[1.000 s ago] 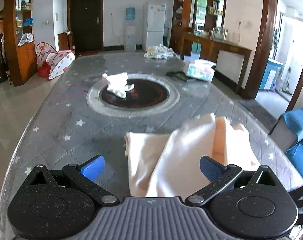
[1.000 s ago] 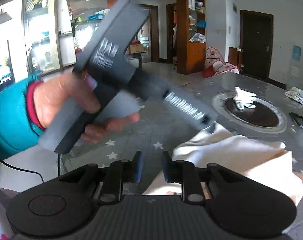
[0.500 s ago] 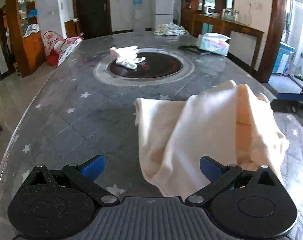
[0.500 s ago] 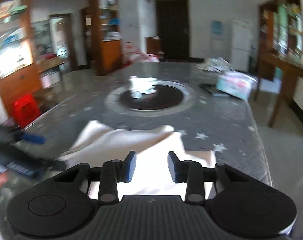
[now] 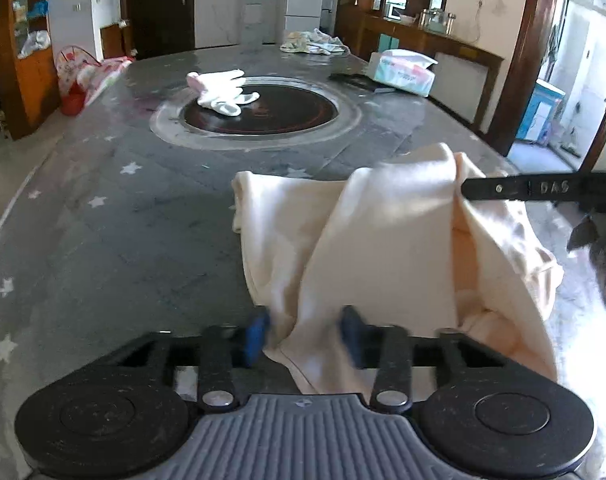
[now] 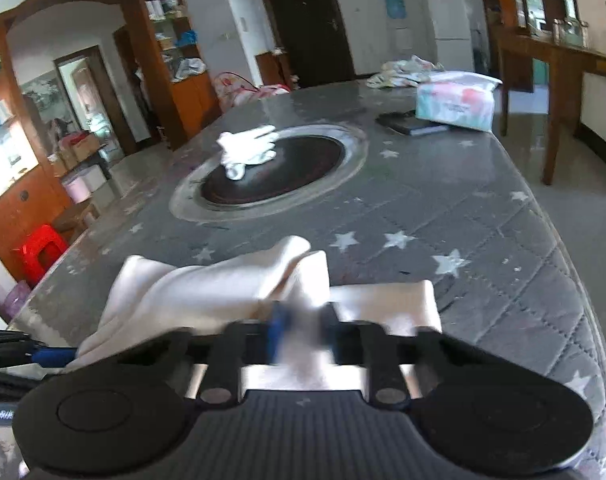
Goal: Fold clothes
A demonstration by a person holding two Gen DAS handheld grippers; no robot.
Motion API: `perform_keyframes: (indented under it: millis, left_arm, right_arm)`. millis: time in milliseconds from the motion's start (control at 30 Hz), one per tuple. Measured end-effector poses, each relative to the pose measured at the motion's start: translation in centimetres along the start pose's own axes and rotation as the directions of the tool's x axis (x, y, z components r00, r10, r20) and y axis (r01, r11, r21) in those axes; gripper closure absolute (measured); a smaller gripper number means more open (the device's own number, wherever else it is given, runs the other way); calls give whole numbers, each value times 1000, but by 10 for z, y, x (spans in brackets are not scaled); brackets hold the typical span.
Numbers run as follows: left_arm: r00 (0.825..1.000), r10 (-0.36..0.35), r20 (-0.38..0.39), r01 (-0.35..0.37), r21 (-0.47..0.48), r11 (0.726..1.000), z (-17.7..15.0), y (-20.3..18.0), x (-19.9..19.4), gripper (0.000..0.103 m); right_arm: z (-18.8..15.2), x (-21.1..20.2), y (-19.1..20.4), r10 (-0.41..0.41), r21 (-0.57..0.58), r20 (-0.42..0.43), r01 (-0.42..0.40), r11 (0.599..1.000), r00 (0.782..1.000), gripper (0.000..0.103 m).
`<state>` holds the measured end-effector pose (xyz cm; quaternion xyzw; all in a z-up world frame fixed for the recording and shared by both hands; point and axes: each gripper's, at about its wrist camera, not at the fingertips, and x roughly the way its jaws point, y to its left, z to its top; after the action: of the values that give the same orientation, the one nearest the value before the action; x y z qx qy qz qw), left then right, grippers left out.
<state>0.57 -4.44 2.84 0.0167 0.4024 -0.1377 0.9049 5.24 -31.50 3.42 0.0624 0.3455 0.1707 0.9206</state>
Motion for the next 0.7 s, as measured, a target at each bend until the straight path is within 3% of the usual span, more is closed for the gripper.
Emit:
perform_keyframes:
  millis: [133,433,533,700]
  left_arm:
    - [1000,-2,16,2,8,1000,-3,1,-11,85]
    - [999,-11,53,9,29,1000,-11,4,-38,89]
    - [998,-37,57,35,43,998,-20,6,-56,89]
    - [997,-81,14,80,51,995,-39,18,-76,89]
  right_arm:
    - [-3,-26,17,16,-50,38,-15,999,999,97]
    - [-24,-121,45,30,-147,120,-12,989,992,98]
    - [-38,-148,49,45,-164,100,-28,986,994,98]
    - [-64,-172,54,83,-198,-12,-84,977,996,98]
